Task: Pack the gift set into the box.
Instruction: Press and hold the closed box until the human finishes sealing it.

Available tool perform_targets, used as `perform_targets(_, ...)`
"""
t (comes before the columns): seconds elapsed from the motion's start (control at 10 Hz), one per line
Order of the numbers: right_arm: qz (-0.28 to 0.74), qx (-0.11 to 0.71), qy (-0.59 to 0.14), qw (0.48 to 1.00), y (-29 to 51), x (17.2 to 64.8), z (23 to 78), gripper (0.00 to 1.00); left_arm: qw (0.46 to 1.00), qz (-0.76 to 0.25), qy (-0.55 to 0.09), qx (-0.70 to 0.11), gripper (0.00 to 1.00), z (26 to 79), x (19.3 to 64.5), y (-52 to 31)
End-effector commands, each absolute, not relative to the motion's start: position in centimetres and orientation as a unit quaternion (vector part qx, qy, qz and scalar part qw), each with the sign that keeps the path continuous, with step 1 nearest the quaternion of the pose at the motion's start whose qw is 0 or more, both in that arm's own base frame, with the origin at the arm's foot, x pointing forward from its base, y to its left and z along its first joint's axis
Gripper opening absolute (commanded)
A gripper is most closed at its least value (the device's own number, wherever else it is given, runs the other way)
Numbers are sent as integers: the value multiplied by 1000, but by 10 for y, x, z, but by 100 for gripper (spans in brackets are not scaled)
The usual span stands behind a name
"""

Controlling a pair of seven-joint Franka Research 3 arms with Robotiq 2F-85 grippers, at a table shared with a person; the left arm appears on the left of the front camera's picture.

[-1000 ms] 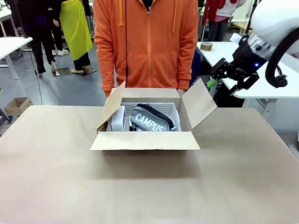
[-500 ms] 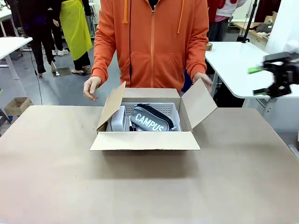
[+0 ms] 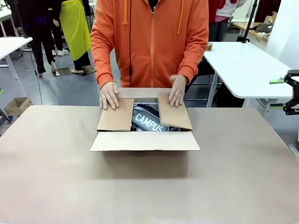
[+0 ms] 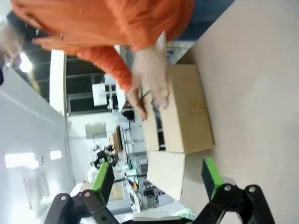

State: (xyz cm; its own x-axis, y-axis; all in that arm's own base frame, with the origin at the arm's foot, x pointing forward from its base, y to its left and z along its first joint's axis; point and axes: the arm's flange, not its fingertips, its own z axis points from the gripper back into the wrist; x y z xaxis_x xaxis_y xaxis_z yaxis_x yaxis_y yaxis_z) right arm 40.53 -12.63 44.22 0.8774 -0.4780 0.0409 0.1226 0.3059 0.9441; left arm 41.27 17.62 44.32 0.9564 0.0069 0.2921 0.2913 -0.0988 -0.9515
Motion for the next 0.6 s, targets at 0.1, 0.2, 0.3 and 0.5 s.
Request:
perform_targets(0.1,-165,570,-165,788,-125,403,454,100,666,-113,-103,-730,100,441,409,177)
perform_targets(0.2,-165,570,-165,788,-125,403,454,100,666,-113,-103,-730,100,441,409,177)
perform_targets(0.3,-165,570,-165,788,-125,403,454,100,666,-113,-103,-730,100,441,409,177)
perform_targets(0.5,-165,570,-165,788,-125,403,454,100,666,-113,-103,-730,100,441,409,177)
